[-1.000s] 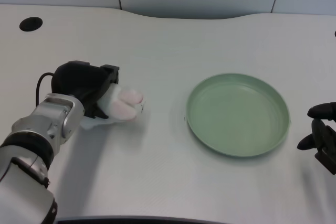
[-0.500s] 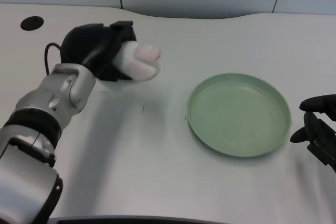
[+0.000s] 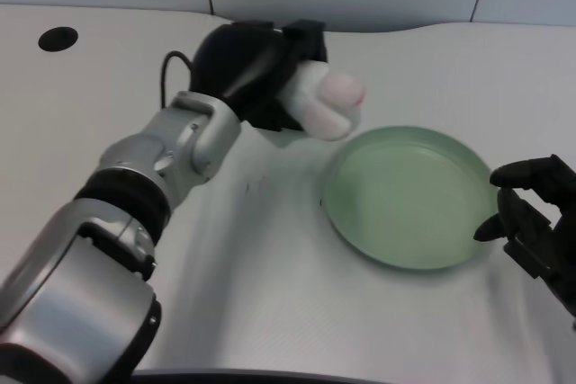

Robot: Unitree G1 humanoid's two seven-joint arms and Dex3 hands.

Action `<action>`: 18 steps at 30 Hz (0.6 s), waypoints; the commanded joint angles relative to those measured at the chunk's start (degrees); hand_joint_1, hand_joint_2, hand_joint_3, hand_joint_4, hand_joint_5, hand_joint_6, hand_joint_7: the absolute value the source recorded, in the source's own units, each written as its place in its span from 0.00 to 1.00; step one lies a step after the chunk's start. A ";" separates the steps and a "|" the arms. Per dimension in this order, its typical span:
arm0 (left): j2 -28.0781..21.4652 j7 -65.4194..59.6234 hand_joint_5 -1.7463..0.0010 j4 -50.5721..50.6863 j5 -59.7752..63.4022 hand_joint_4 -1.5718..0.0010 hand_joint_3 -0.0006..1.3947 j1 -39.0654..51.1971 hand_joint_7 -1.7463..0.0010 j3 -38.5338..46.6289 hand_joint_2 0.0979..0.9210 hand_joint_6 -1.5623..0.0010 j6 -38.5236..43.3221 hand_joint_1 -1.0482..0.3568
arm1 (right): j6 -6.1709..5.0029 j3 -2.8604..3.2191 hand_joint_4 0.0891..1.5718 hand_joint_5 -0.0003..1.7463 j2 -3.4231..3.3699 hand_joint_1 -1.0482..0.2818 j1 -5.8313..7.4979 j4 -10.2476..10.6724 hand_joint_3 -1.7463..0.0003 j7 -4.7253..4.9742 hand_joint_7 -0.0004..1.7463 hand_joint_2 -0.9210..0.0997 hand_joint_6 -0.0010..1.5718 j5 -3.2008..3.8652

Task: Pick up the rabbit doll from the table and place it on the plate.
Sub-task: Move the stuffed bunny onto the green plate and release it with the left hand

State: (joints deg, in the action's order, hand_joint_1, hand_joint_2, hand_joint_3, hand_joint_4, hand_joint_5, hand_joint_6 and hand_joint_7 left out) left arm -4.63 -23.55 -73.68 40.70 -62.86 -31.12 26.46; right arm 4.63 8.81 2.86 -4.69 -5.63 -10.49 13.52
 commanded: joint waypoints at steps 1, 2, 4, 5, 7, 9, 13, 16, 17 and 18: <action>3.02 0.30 0.00 -0.34 0.89 0.42 0.02 -2.57 0.00 -1.15 0.93 0.59 0.16 0.68 | 0.18 0.02 0.23 1.00 0.26 0.59 -0.22 -0.01 0.65 0.83 0.93 0.00 0.14 -0.48; 3.67 0.52 0.00 -0.44 1.01 0.42 0.02 -2.71 0.00 -1.34 0.93 0.59 0.02 0.67 | 0.30 -0.11 0.23 1.00 0.24 0.58 -0.21 0.12 0.65 1.06 0.93 0.00 0.14 -0.75; 4.05 0.58 0.00 -0.59 1.12 0.42 0.02 -2.83 0.00 -1.40 0.93 0.59 -0.05 0.67 | 0.36 -0.20 0.23 1.00 0.23 0.58 -0.21 0.20 0.65 1.22 0.94 0.00 0.14 -0.90; 5.37 1.58 0.00 -0.77 1.18 0.42 0.02 -2.81 0.00 -1.73 0.93 0.59 -0.10 0.67 | -0.24 -0.34 0.23 1.00 0.36 0.58 -0.30 -0.13 0.65 0.95 0.94 0.00 0.14 -1.07; 7.03 2.86 0.00 -1.00 1.20 0.42 0.03 -2.78 0.00 -2.16 0.95 0.59 -0.18 0.66 | -1.02 -0.52 0.22 1.00 0.52 0.60 -0.40 -0.55 0.64 0.60 0.97 0.00 0.11 -1.29; 7.37 3.21 0.00 -1.04 1.11 0.42 0.03 -2.80 0.00 -2.30 0.96 0.59 -0.25 0.66 | -1.23 -0.54 0.22 1.00 0.53 0.60 -0.43 -0.67 0.64 0.50 0.98 0.00 0.10 -1.37; 7.40 3.32 0.00 -1.05 1.03 0.43 0.03 -2.83 0.00 -2.32 0.96 0.60 -0.30 0.66 | -1.34 -0.46 0.22 1.00 0.44 0.60 -0.45 -0.73 0.64 0.40 0.99 0.00 0.09 -1.51; 7.40 3.32 0.00 -1.05 1.03 0.43 0.03 -2.83 0.00 -2.32 0.96 0.60 -0.31 0.66 | -1.35 -0.45 0.22 1.00 0.43 0.60 -0.45 -0.75 0.64 0.38 1.00 0.00 0.09 -1.52; 7.40 3.33 0.00 -1.05 1.03 0.43 0.03 -2.83 0.00 -2.32 0.96 0.60 -0.31 0.66 | -1.35 -0.44 0.22 1.00 0.43 0.60 -0.45 -0.75 0.64 0.38 1.00 0.00 0.09 -1.52; 7.40 3.33 0.00 -1.05 1.03 0.43 0.03 -2.83 0.00 -2.32 0.96 0.60 -0.31 0.66 | -1.35 -0.44 0.22 1.00 0.43 0.60 -0.45 -0.75 0.64 0.38 1.00 0.00 0.09 -1.52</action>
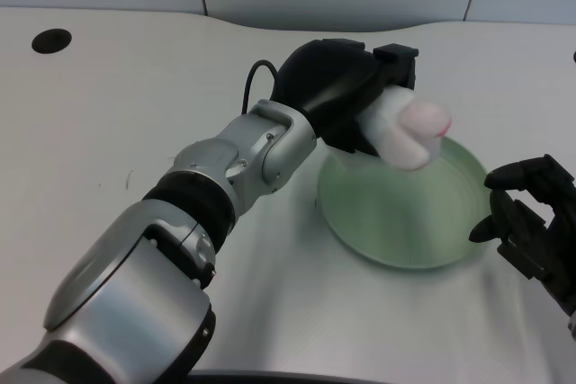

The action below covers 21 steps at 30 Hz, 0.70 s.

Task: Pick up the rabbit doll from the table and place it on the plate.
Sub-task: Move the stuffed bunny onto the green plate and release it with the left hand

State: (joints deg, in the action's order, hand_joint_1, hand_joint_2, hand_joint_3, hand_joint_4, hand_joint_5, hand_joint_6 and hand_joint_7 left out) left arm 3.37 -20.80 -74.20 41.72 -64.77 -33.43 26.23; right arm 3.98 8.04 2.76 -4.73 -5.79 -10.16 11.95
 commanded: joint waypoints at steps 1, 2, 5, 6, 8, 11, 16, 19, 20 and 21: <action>-0.60 0.59 0.00 -0.52 0.01 0.43 0.03 -0.92 0.00 -0.01 0.96 0.60 -0.08 0.66 | -0.71 0.33 0.22 1.00 0.53 0.60 -0.41 -0.60 0.64 0.05 1.00 0.00 0.09 0.04; -0.60 0.59 0.00 -0.52 0.00 0.43 0.03 -0.92 0.00 -0.02 0.96 0.60 -0.08 0.66 | -0.71 0.33 0.22 1.00 0.53 0.60 -0.41 -0.60 0.64 0.05 1.00 0.00 0.09 0.04; -0.60 0.61 0.00 -0.51 0.00 0.43 0.03 -0.91 0.00 -0.01 0.96 0.60 -0.08 0.66 | -0.71 0.33 0.22 1.00 0.53 0.60 -0.41 -0.60 0.64 0.05 1.00 0.00 0.08 0.04; -0.61 0.62 0.00 -0.50 0.00 0.43 0.03 -0.91 0.00 0.00 0.96 0.60 -0.08 0.66 | -0.71 0.33 0.22 1.00 0.53 0.60 -0.41 -0.60 0.64 0.05 1.00 0.00 0.08 0.04; 2.84 4.19 0.00 -1.58 1.58 0.44 0.05 -1.18 0.00 -2.12 0.98 0.60 -2.89 0.65 | -1.16 0.07 0.23 1.00 0.53 0.61 0.47 0.11 0.64 -0.82 1.00 0.00 0.09 0.34; 4.46 6.24 0.00 -2.04 2.29 0.46 0.05 -1.31 0.00 -3.32 0.99 0.60 -4.30 0.65 | -2.34 0.02 0.25 1.00 0.39 0.62 0.85 -0.17 0.63 -1.71 1.00 0.00 0.09 0.50; 4.67 6.67 0.00 -2.12 2.30 0.46 0.05 -1.30 0.00 -3.43 0.99 0.59 -4.46 0.66 | -3.39 -0.20 0.25 1.00 0.51 0.62 0.88 -0.62 0.63 -1.79 1.00 0.00 0.10 -0.15; 4.84 6.70 0.00 -2.19 2.32 0.46 0.05 -1.21 0.00 -3.55 0.99 0.59 -4.61 0.66 | -3.61 -0.33 0.25 1.00 0.59 0.62 0.95 -0.71 0.63 -1.93 1.00 0.00 0.11 -0.18; 4.97 6.72 0.00 -2.24 2.35 0.48 0.05 -1.13 0.00 -3.61 0.97 0.62 -4.72 0.65 | -3.69 -0.40 0.24 1.00 0.63 0.62 1.00 -0.74 0.63 -2.04 1.00 0.00 0.10 -0.21; 5.05 6.73 0.00 -2.27 2.37 0.49 0.05 -1.08 0.00 -3.67 0.97 0.63 -4.80 0.65 | -3.74 -0.45 0.24 1.00 0.67 0.62 1.03 -0.76 0.62 -2.11 1.00 0.00 0.10 -0.24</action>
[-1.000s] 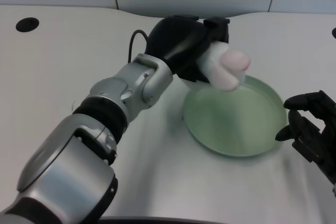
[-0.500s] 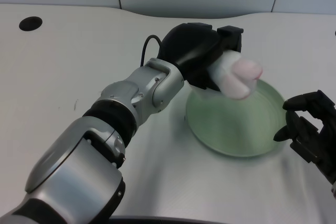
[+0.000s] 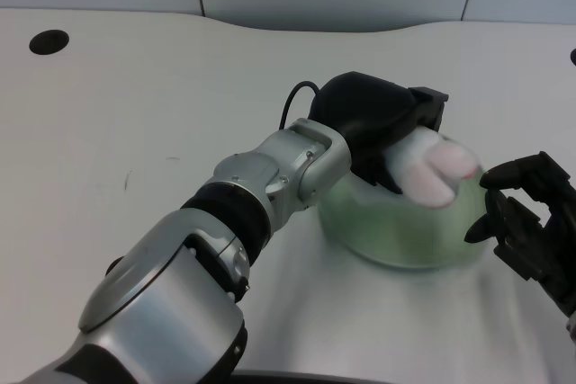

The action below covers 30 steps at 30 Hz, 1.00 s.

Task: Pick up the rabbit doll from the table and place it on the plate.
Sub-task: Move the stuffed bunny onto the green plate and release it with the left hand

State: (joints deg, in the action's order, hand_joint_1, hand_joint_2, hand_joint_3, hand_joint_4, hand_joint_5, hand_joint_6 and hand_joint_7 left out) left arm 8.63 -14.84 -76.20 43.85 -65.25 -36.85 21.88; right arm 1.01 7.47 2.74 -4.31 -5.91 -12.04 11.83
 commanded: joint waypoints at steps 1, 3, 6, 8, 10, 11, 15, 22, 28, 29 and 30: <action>-0.17 0.78 0.00 -0.28 0.23 0.49 0.05 -0.58 0.00 -0.30 0.97 0.63 -0.49 0.65 | -0.80 0.09 0.24 1.00 0.71 0.62 0.63 -0.65 0.62 -0.27 1.00 0.00 0.10 -0.12; -0.18 0.78 0.00 -0.27 0.18 0.49 0.05 -0.58 0.00 -0.35 0.97 0.64 -0.52 0.65 | -0.82 0.08 0.23 1.00 0.72 0.62 0.63 -0.66 0.62 -0.28 1.00 0.00 0.10 -0.11; 0.02 0.59 0.00 -0.47 0.76 0.50 0.04 -0.22 0.01 -1.11 0.96 0.63 -0.78 0.63 | -1.68 -0.51 0.23 1.00 0.77 0.63 0.99 -0.41 0.62 -0.02 1.00 0.00 0.10 -1.14; 0.06 0.91 0.00 -0.54 0.52 0.50 0.04 -0.09 0.04 -1.01 0.96 0.63 -0.66 0.62 | -2.10 -0.62 0.24 1.00 0.79 0.63 1.01 -0.49 0.62 -0.14 1.00 0.00 0.10 -1.36; 0.20 1.34 0.00 -0.60 0.25 0.50 0.03 -0.10 0.04 -0.82 0.96 0.63 -0.89 0.62 | -2.72 -0.53 0.24 1.00 0.73 0.64 0.96 -0.97 0.62 -0.45 1.00 0.00 0.10 -1.15; 0.30 1.60 0.02 -0.64 0.10 0.55 0.02 -0.11 0.14 -0.69 0.95 0.64 -1.08 0.58 | -3.12 -0.45 0.24 1.00 0.70 0.63 0.93 -1.32 0.61 -0.67 1.00 0.00 0.10 -0.97; 0.28 2.33 0.04 -0.72 0.33 0.58 0.01 -0.15 0.21 -0.88 0.94 0.63 -1.56 0.56 | -3.48 -0.33 0.25 1.00 0.60 0.63 0.88 -1.65 0.61 -0.88 1.00 0.00 0.10 -0.57; -0.05 2.75 0.97 -0.80 1.60 0.83 0.00 -0.22 0.99 -2.29 0.94 0.80 -2.32 0.32 | -3.37 -0.43 0.25 1.00 0.65 0.63 0.87 -1.55 0.62 -0.51 1.00 0.00 0.11 -0.78; -0.27 3.10 1.00 -0.68 1.05 1.00 0.00 -0.51 1.00 -1.80 0.91 0.93 -2.05 0.28 | -3.63 -0.31 0.26 1.00 0.76 0.64 0.74 -1.80 0.61 -1.06 1.00 0.00 0.11 -0.47; -0.27 3.10 1.00 -0.67 1.06 1.00 0.00 -0.51 1.00 -1.78 0.91 0.93 -2.05 0.28 | -3.63 -0.30 0.26 1.00 0.75 0.64 0.74 -1.80 0.61 -1.07 1.00 0.00 0.11 -0.47; -0.22 2.89 1.00 -0.64 0.89 1.00 0.00 -0.53 1.00 -1.58 0.91 0.93 -1.93 0.28 | -3.48 -0.28 0.26 1.00 0.90 0.64 0.65 -1.86 0.61 -1.04 1.00 0.00 0.11 -0.59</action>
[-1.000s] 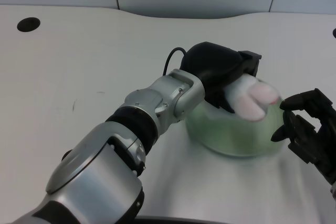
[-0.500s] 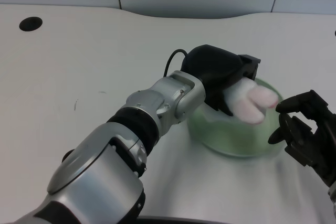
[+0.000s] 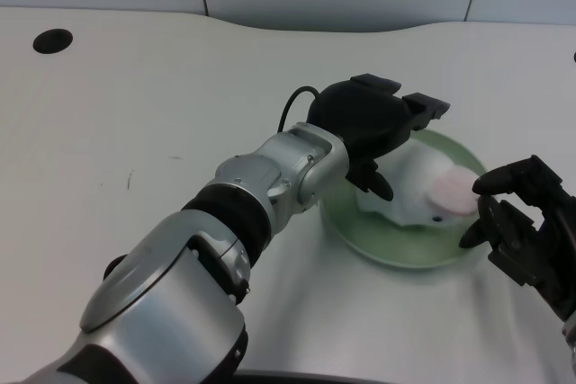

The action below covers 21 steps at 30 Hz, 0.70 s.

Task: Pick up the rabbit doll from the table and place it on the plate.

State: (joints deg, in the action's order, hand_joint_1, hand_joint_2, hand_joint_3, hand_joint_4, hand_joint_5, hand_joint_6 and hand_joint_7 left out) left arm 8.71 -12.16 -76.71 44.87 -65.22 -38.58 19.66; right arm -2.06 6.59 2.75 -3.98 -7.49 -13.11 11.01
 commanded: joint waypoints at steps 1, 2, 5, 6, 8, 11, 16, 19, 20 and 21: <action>-0.25 0.05 1.00 -0.09 -0.26 1.00 0.00 -0.59 1.00 0.31 0.90 0.94 0.35 0.27 | -0.27 0.62 0.25 1.00 0.98 0.64 0.25 -0.30 0.61 0.16 1.00 0.00 0.11 0.07; -0.22 -0.05 1.00 -0.07 -0.35 1.00 0.00 -0.62 1.00 0.43 0.90 0.94 0.39 0.27 | -0.17 0.63 0.25 1.00 1.05 0.64 0.20 -0.31 0.62 0.27 1.00 0.00 0.11 -0.04; -0.31 -0.70 1.00 0.05 -0.84 1.00 0.00 -0.59 1.00 1.12 0.90 0.96 0.88 0.24 | 1.04 0.78 0.24 1.00 1.03 0.64 0.01 -0.02 0.62 0.61 1.00 0.00 0.11 0.31; -0.53 -0.81 1.00 0.11 -1.14 1.00 0.00 -0.66 1.00 1.49 0.90 0.96 1.12 0.24 | 1.32 0.83 0.24 1.00 1.06 0.64 -0.08 0.02 0.62 0.68 1.00 0.00 0.11 0.43; -1.15 -0.62 1.00 0.30 -2.14 1.00 0.00 -0.74 1.00 2.59 0.91 0.96 1.90 0.23 | 1.37 0.92 0.24 1.00 1.12 0.65 -0.26 -0.15 0.62 0.70 1.00 0.00 0.10 0.48; -1.58 -0.23 1.00 0.42 -2.91 1.00 0.00 -0.75 0.99 3.65 0.91 0.95 2.58 0.22 | 1.23 0.91 0.25 1.00 1.22 0.65 -0.38 -0.36 0.62 0.79 1.00 0.00 0.10 0.28; -4.64 3.64 1.00 1.39 -7.67 1.00 0.01 -0.60 0.99 8.27 0.93 0.94 5.92 0.22 | 2.67 1.39 0.23 1.00 1.09 0.66 -0.76 -0.03 0.61 1.22 1.00 0.00 0.09 1.28; -6.60 8.61 0.99 2.87 -14.08 0.99 0.00 0.85 0.98 13.79 0.92 0.93 8.69 0.26 | 3.54 1.47 0.21 1.00 1.22 0.65 -0.88 0.34 0.62 1.89 1.00 0.00 0.09 1.24; -7.02 9.88 0.99 3.31 -15.58 0.98 0.00 1.25 0.98 15.07 0.92 0.93 9.26 0.28 | 3.72 1.49 0.21 1.00 1.25 0.65 -0.91 0.41 0.62 2.03 1.00 0.00 0.08 1.22; -7.80 12.17 0.99 4.25 -18.54 0.98 0.00 2.40 0.98 17.52 0.92 0.92 10.49 0.28 | 3.71 1.51 0.21 1.00 1.38 0.65 -1.03 0.24 0.62 2.02 1.00 0.00 0.08 1.17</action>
State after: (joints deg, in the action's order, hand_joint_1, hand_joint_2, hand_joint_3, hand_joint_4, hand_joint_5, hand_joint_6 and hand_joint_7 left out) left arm 2.21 -2.49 -73.52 29.14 -64.25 -23.43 28.73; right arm 1.14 7.03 3.09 -4.49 -7.62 -11.38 11.88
